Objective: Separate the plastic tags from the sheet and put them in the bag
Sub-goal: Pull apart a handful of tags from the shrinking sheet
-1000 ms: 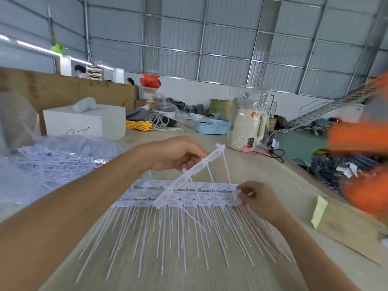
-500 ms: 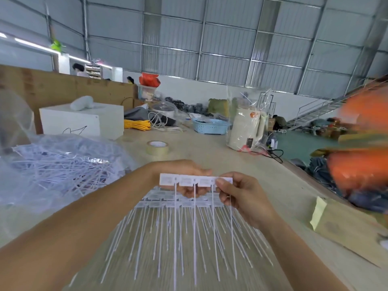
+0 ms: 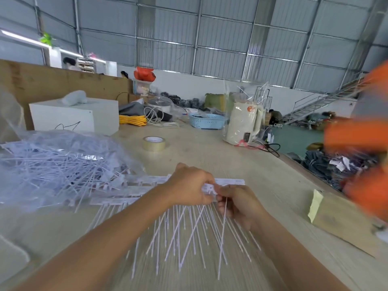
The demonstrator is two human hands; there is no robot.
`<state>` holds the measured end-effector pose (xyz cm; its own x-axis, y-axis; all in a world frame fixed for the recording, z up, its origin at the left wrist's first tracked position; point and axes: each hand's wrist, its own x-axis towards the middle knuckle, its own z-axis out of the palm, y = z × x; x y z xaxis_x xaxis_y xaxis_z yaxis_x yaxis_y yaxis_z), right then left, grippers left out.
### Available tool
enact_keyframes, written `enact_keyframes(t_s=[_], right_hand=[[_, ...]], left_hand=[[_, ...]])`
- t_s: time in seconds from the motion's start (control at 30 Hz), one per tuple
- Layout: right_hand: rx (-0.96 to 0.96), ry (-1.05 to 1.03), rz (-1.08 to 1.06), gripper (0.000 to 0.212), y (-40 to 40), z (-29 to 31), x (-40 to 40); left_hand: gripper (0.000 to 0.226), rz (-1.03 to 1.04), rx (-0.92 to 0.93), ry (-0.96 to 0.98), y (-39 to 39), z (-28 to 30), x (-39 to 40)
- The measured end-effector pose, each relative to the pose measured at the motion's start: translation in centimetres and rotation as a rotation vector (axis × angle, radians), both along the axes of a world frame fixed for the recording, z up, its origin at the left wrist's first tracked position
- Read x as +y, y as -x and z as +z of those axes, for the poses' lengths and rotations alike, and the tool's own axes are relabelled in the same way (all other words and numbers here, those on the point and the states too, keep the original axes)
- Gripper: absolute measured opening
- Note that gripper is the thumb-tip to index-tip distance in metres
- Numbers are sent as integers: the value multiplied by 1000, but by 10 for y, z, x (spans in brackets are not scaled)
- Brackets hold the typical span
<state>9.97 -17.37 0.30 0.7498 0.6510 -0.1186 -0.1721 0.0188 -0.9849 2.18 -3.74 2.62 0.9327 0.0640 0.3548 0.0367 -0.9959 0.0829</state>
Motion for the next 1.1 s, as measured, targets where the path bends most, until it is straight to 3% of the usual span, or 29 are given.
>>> enact_keyframes(t_s=[0.17, 0.33, 0.4, 0.47, 0.7, 0.83, 0.9, 1.0, 1.1], right_hand=[[13, 41, -6, 16, -3, 5, 0], [90, 31, -4, 12, -13, 13, -9], [120, 32, -4, 22, -14, 13, -8], [105, 34, 27, 23, -12, 11, -7], [-414, 134, 84, 25, -11, 2, -9], [-803, 222, 106, 22, -10, 4, -11], [-885, 205, 125, 21, -10, 8, -13], [-757, 56, 145, 23, -13, 12, -16], [-590, -32, 192, 22, -16, 10, -17]], left_hand=[[19, 79, -99, -134, -5, -6, -18], [32, -149, 89, 130, 0, -7, -7], [41, -144, 54, -17, 0, -9, -6], [30, -105, -8, -169, -1, -10, -9], [24, -67, 101, -136, 0, -9, -4], [20, -139, 119, 227, 5, -8, -1], [25, -165, 108, 419, 8, -4, -1], [26, -210, 57, 650, 7, 1, -1], [21, -277, 64, 760, 9, 1, 0]])
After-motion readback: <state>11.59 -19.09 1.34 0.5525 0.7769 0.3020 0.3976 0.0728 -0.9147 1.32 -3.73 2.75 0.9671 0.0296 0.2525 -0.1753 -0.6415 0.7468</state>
